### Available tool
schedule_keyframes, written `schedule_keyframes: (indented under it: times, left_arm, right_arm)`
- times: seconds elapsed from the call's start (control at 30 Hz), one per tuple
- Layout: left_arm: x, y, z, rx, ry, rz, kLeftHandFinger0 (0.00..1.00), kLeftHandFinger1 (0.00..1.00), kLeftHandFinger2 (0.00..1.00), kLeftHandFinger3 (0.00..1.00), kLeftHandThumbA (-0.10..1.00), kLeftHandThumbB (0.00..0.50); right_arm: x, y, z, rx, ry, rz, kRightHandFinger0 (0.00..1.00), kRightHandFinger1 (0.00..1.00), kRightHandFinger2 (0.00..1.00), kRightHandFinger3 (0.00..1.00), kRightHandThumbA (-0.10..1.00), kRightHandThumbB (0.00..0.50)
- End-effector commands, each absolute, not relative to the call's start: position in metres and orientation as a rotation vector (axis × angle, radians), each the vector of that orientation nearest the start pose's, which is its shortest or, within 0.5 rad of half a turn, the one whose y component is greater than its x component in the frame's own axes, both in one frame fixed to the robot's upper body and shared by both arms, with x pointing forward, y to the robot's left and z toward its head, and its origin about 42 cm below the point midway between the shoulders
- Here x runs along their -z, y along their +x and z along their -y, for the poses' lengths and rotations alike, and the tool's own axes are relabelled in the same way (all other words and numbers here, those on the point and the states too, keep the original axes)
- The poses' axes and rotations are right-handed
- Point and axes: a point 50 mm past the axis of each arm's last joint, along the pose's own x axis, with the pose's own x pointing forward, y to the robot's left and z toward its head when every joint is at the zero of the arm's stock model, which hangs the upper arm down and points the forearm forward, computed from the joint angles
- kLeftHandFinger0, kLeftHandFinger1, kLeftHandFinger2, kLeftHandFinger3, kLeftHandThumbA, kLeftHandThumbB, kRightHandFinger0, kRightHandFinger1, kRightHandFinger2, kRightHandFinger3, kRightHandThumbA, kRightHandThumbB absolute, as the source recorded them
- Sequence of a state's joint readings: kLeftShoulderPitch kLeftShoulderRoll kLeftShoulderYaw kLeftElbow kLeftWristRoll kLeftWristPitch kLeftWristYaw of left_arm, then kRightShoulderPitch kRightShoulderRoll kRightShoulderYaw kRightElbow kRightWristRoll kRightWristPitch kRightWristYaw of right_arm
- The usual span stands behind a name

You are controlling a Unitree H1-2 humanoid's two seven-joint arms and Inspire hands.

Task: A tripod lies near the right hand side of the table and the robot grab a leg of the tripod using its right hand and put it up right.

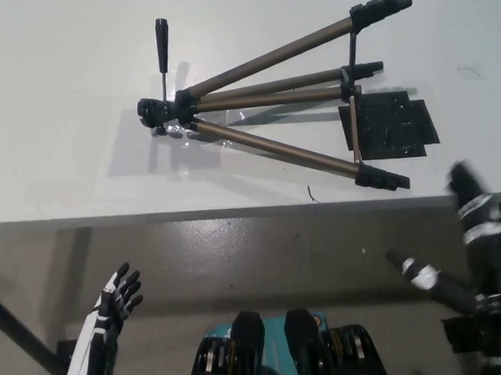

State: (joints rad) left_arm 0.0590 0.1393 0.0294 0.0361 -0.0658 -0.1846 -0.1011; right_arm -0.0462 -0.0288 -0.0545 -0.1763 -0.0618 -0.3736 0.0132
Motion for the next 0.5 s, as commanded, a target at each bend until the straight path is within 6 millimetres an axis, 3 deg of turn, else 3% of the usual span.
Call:
schedule_keyframes:
  times: [0.0,0.07,0.17,0.2,0.23,0.27,0.37,0.47]
  left_arm:
    - [-0.107,0.272,-0.260,0.125,0.087,0.189,1.00,1.00,1.00,1.00,1.00,0.355]
    - [-0.110,0.274,-0.259,0.132,0.091,0.187,1.00,1.00,1.00,1.00,1.00,0.362]
    - [-0.112,0.273,-0.260,0.133,0.099,0.170,1.00,1.00,1.00,1.00,1.00,0.396]
    - [-0.111,0.272,-0.260,0.130,0.098,0.164,1.00,1.00,1.00,1.00,1.00,0.385]
    - [-0.111,0.273,-0.260,0.128,0.096,0.162,1.00,1.00,1.00,1.00,1.00,0.375]
    - [-0.110,0.272,-0.261,0.127,0.095,0.162,1.00,1.00,1.00,1.00,1.00,0.374]
    - [-0.108,0.271,-0.261,0.129,0.085,0.142,1.00,1.00,1.00,1.00,1.00,0.370]
    - [-0.103,0.269,-0.262,0.131,0.083,0.136,1.00,1.00,1.00,1.00,1.00,0.367]
  right_arm:
    - [-0.256,0.283,0.243,0.077,-0.255,0.911,1.00,1.00,1.00,1.00,1.00,0.187]
    - [-0.291,0.289,0.250,0.109,-0.313,0.976,1.00,1.00,1.00,1.00,0.92,0.228]
    - [-0.340,0.305,0.256,0.088,-0.437,0.968,1.00,1.00,1.00,1.00,0.94,0.295]
    - [-0.347,0.307,0.256,0.079,-0.449,0.958,1.00,1.00,1.00,1.00,0.93,0.250]
    - [-0.381,0.324,0.255,0.088,-0.565,0.959,1.00,1.00,1.00,1.00,0.91,0.279]
    - [-0.388,0.327,0.253,0.097,-0.602,0.958,1.00,1.00,1.00,1.00,0.91,0.279]
    - [-0.440,0.359,0.245,0.041,-0.756,0.942,1.00,1.00,1.00,1.00,0.87,0.305]
    - [-0.482,0.396,0.232,-0.020,-0.957,0.925,1.00,1.00,1.00,1.00,0.98,0.374]
